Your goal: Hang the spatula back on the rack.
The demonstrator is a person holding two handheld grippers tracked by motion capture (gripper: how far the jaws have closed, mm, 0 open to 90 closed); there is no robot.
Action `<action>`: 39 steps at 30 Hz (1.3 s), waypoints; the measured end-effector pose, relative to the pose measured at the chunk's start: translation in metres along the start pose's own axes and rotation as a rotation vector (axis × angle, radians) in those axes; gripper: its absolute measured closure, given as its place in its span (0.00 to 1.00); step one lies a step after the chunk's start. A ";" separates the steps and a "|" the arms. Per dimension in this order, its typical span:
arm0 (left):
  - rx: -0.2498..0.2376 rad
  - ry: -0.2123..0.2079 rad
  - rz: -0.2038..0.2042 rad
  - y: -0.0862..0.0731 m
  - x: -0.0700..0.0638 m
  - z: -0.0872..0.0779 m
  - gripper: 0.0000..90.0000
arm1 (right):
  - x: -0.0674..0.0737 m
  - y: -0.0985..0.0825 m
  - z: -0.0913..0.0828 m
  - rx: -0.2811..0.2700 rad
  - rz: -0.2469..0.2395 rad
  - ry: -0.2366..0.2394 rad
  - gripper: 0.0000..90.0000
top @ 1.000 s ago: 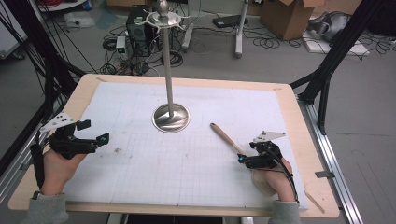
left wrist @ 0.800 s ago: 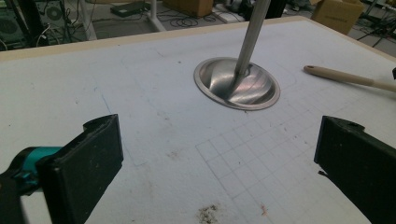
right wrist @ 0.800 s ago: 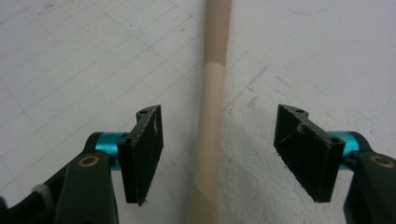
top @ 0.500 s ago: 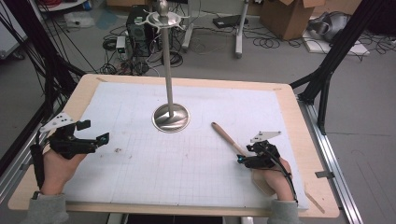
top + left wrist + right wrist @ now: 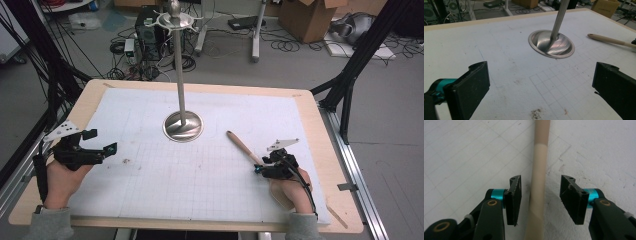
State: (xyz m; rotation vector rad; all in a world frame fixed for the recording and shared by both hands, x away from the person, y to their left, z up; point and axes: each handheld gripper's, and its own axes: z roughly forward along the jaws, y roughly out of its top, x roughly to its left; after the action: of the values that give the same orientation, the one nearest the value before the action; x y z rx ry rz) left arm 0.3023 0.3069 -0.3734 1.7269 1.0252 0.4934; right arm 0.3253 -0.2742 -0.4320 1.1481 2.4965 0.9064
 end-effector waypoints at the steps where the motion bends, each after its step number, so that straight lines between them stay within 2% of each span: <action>1: -0.001 0.000 0.000 0.000 0.000 0.000 0.02 | 0.000 0.000 0.000 0.002 0.005 0.001 0.59; 6: -0.001 0.001 -0.004 -0.001 0.000 0.000 0.02 | 0.000 0.002 0.003 0.015 0.003 -0.001 0.61; 21: 0.003 0.005 -0.007 -0.002 0.002 0.000 0.02 | -0.001 0.003 0.004 0.006 -0.001 -0.008 0.69; 31: 0.005 0.006 -0.011 -0.003 0.002 0.000 0.02 | 0.003 0.004 0.004 0.010 -0.019 0.006 0.82; 36: 0.004 0.008 -0.012 -0.003 0.003 0.000 0.02 | 0.002 0.005 0.004 0.015 0.019 0.011 0.84; 39: 0.012 0.019 0.001 -0.003 0.002 0.000 0.02 | 0.003 0.005 0.004 0.016 0.017 0.003 0.84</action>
State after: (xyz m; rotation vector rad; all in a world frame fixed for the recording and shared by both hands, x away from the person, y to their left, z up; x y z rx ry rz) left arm 0.3019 0.3094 -0.3766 1.7367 1.0431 0.5061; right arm 0.3284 -0.2681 -0.4318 1.1756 2.5042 0.8944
